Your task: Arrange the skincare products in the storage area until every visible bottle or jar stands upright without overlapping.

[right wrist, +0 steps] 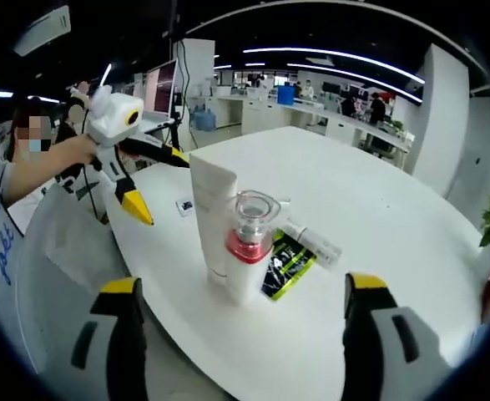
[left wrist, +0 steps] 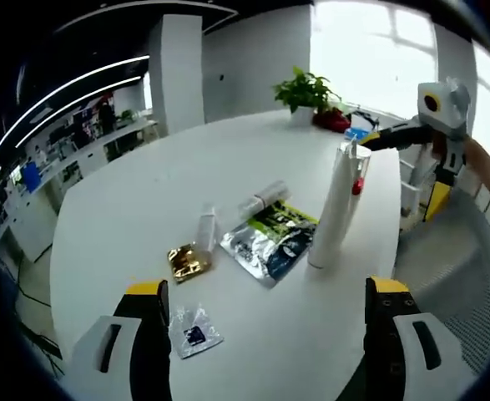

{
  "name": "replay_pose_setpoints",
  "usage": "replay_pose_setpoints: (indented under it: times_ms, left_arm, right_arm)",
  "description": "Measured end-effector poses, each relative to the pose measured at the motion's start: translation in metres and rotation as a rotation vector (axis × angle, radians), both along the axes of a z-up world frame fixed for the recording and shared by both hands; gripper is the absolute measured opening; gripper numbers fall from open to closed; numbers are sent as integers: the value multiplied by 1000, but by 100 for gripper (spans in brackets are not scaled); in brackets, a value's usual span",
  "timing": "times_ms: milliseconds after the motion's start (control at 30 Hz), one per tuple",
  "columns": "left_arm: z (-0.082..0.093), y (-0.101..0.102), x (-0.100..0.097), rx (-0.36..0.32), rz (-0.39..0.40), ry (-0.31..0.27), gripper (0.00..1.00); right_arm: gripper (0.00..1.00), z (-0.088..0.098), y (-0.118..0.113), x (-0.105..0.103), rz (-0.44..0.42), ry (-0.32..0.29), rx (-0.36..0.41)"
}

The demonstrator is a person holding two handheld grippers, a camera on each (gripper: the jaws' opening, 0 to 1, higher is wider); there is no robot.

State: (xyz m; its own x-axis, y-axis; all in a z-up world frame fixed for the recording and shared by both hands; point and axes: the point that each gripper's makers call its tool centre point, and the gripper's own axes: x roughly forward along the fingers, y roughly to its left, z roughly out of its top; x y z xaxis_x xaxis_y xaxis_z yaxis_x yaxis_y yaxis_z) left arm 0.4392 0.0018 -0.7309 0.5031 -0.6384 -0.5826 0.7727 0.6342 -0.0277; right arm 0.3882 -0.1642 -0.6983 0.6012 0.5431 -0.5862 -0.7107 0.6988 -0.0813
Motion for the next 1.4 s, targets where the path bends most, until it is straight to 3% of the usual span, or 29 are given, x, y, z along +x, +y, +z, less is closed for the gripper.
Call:
replay_pose_setpoints:
  times_ms: [333, 900, 1400]
  left_arm:
    - [-16, -10, 25, 59, -40, 44, 85]
    - [-35, -19, 73, 156, -59, 53, 72]
    - [-48, -22, 98, 186, -41, 97, 55]
  right_arm:
    - [100, 3, -2, 2, 0, -3, 1]
    - [100, 2, -1, 5, 4, 2, -1]
    - [100, 2, -1, 7, 3, 9, -9]
